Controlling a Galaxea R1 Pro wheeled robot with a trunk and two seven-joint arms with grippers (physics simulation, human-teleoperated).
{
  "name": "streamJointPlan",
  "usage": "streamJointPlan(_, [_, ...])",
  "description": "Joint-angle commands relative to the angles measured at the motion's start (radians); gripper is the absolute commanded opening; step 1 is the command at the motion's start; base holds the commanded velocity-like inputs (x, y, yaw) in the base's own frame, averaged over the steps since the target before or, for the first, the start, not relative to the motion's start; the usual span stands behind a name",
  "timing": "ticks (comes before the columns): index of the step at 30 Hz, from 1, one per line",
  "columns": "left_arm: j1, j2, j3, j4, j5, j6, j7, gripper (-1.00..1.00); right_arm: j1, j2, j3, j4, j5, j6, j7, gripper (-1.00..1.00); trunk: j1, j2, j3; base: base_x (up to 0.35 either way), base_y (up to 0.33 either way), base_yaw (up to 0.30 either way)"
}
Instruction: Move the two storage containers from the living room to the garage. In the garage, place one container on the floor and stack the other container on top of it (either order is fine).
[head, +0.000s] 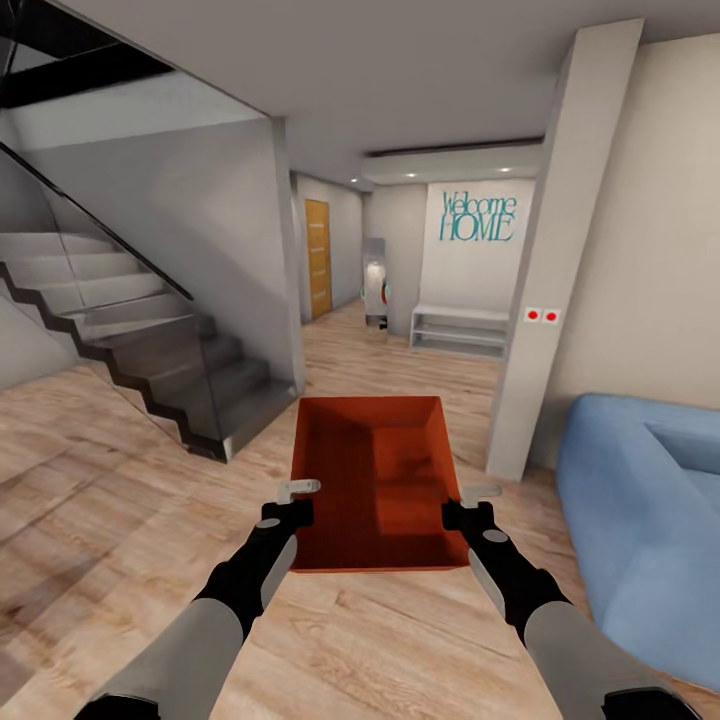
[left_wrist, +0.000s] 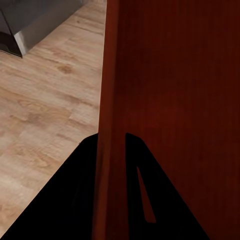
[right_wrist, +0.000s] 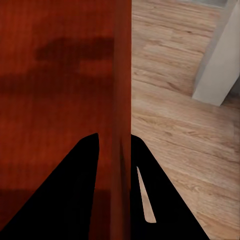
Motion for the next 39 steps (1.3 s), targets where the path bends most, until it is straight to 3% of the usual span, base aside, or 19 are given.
streamJointPlan(1, [0.001,0.0,-0.006,0.002,0.015,0.005,0.011,-1.0,-0.001,0.001,-0.007,-0.009,0.005,0.0,-0.004,-1.0,0.001,-0.001,0.0,0.322,0.0,0.0])
streamJointPlan(39, [0.001,0.0,-0.006,-0.006,0.013,0.005,0.013,-1.0,-0.001,0.001,-0.006,-0.009,0.006,-0.003,0.0,-1.0,0.001,-0.001,0.0,0.322,0.0,0.0])
